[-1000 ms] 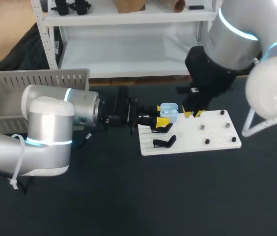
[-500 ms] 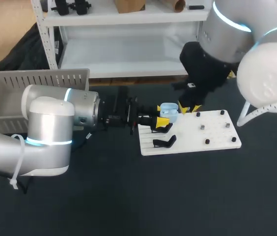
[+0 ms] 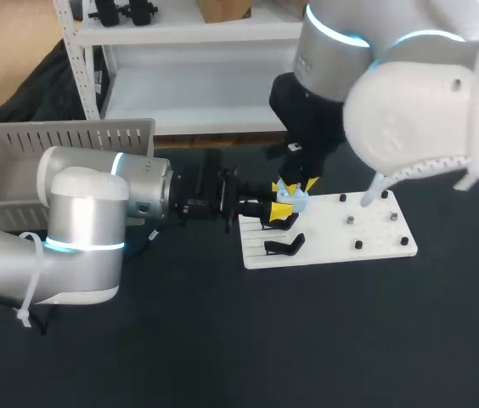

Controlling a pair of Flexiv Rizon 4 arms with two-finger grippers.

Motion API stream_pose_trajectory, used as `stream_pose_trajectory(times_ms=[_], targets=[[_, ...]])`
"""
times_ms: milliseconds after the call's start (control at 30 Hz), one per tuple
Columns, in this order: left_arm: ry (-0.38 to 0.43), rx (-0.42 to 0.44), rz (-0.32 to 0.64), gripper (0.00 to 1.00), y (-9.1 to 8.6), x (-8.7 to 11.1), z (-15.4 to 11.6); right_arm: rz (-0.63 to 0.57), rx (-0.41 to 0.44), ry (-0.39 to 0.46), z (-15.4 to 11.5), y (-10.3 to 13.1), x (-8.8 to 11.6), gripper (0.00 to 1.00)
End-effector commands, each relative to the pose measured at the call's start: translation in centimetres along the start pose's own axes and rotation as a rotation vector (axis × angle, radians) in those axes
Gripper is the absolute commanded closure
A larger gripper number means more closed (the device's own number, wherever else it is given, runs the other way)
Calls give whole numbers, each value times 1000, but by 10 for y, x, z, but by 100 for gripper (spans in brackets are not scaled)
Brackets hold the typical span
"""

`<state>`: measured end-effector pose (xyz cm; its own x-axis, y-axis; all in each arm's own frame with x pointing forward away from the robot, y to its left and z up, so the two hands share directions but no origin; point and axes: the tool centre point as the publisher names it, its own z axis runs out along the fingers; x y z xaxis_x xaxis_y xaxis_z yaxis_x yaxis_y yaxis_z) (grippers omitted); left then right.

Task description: Pick up each earbud case from the left stands, insert the matching earbuds, close the lid, and place the case in the box.

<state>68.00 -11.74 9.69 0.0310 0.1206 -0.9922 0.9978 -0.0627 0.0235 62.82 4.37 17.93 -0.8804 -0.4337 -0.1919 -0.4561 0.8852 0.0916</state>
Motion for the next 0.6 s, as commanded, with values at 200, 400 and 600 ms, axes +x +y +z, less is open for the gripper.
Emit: stream_pose_trajectory(times_ms=[200,400,600], targets=[[3,-2,0,100,0,0,1,17,-5,-5,7,-2,-10,100],[3,-2,0,100,0,0,1,22,-4,-16,16,-6,-14,100],[3,-2,0,100,0,0,1,27,-3,-21,23,-4,-16,100]])
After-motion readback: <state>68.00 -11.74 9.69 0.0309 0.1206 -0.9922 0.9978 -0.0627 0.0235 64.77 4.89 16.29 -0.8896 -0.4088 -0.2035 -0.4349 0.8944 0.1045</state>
